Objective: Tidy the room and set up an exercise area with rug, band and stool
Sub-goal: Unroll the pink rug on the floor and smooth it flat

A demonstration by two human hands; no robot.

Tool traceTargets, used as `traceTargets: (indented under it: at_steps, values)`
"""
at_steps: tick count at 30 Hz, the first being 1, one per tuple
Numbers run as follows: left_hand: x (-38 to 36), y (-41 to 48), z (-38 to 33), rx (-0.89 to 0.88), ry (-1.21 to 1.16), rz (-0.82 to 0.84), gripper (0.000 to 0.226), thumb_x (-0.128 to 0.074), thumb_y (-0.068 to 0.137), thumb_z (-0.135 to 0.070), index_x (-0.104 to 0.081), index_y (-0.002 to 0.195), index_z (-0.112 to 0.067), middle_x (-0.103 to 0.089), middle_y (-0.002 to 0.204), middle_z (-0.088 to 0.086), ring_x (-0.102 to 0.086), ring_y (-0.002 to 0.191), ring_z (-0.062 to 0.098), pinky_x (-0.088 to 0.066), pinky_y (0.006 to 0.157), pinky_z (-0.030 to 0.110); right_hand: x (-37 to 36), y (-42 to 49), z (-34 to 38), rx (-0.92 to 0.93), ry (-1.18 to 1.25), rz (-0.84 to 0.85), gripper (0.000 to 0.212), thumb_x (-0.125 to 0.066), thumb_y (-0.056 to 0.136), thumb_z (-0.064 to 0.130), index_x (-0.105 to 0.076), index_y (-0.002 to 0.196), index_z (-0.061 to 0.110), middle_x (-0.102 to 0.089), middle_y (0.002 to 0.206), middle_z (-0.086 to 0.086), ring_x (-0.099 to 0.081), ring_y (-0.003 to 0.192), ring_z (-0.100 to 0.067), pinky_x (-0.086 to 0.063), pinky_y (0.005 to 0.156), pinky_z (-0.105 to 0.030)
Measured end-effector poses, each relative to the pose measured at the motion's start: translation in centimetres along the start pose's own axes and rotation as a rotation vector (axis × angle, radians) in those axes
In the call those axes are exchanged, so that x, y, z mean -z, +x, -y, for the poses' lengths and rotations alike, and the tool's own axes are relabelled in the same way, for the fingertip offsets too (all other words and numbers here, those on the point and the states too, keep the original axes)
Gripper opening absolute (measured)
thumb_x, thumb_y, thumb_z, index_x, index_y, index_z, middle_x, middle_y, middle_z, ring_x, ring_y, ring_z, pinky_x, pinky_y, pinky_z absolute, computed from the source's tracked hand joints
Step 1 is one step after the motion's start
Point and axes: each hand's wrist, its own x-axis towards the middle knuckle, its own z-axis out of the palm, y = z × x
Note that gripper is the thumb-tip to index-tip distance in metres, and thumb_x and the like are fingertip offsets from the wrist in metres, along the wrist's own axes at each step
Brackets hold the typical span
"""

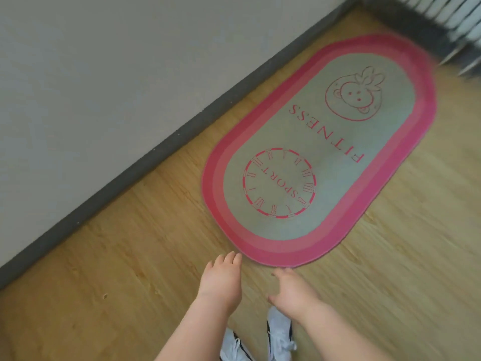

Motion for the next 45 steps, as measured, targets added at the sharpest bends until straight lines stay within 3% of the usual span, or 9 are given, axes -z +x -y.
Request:
traceTargets:
  at_steps: [10,15,21,27,36,45]
  values:
    - [-0.4,2.8,-3.3,-0.195,0.103,0.045,0.07,-0.037,0.089,-0.005,-0.012,0.154,-0.016,-0.014,0.161,0.0,-0.014,0.148,0.022,-0.018,0.12,0.036,0.8,-0.5,-2.9,-0.166,0.157,-0.117,0.069,-0.057,0.088,0.044,-0.029,0.149,0.028,-0.035,0.151,0.003,-0.032,0.14,-0.021,-0.036,0.11,-0.036]
    - [1.8,4.5,-0.5,-0.361,0.316,0.078,0.071,-0.039,0.09,-0.004,-0.011,0.154,-0.015,-0.013,0.161,0.002,-0.012,0.148,0.023,-0.016,0.121,0.038,0.0,0.1,0.4,-0.279,0.293,-0.214,0.068,-0.055,0.089,0.04,-0.028,0.15,0.029,-0.035,0.151,0.004,-0.034,0.138,-0.02,-0.037,0.108,-0.032]
    - [6.0,6.3,3.6,-0.518,0.542,-0.016,0.076,-0.049,0.084,-0.003,-0.016,0.152,-0.014,-0.02,0.158,0.002,-0.019,0.145,0.022,-0.019,0.119,0.038,-1.7,1.2,6.7,-0.342,0.42,-0.336,0.066,-0.056,0.09,0.033,-0.028,0.15,0.026,-0.037,0.149,0.0,-0.035,0.138,-0.023,-0.038,0.107,-0.033]
    - [6.3,7.0,4.8,-0.575,0.552,-0.059,0.07,-0.048,0.085,-0.004,-0.022,0.149,-0.017,-0.026,0.155,0.001,-0.025,0.142,0.021,-0.024,0.116,0.035,-3.8,1.5,9.8,-0.326,0.441,-0.398,0.069,-0.058,0.089,0.027,-0.026,0.15,0.025,-0.036,0.149,0.0,-0.035,0.137,-0.023,-0.037,0.107,-0.035]
    - [-2.6,13.0,7.3,-0.548,0.566,-0.011,0.068,-0.043,0.085,-0.001,-0.025,0.149,-0.014,-0.028,0.154,0.002,-0.024,0.143,0.021,-0.023,0.117,0.035,-12.4,8.9,5.5,-0.379,0.382,-0.4,0.068,-0.058,0.091,0.032,-0.025,0.15,0.024,-0.039,0.148,-0.004,-0.037,0.135,-0.026,-0.037,0.107,-0.036]
    - [-15.1,25.3,10.6,-0.578,0.715,0.009,0.07,-0.04,0.087,0.003,-0.019,0.152,-0.01,-0.019,0.159,0.008,-0.017,0.147,0.026,-0.016,0.121,0.041,-20.2,25.2,1.2,-0.34,0.323,-0.409,0.071,-0.054,0.095,0.025,-0.015,0.154,0.02,-0.017,0.161,-0.007,-0.016,0.148,-0.027,-0.014,0.121,-0.038]
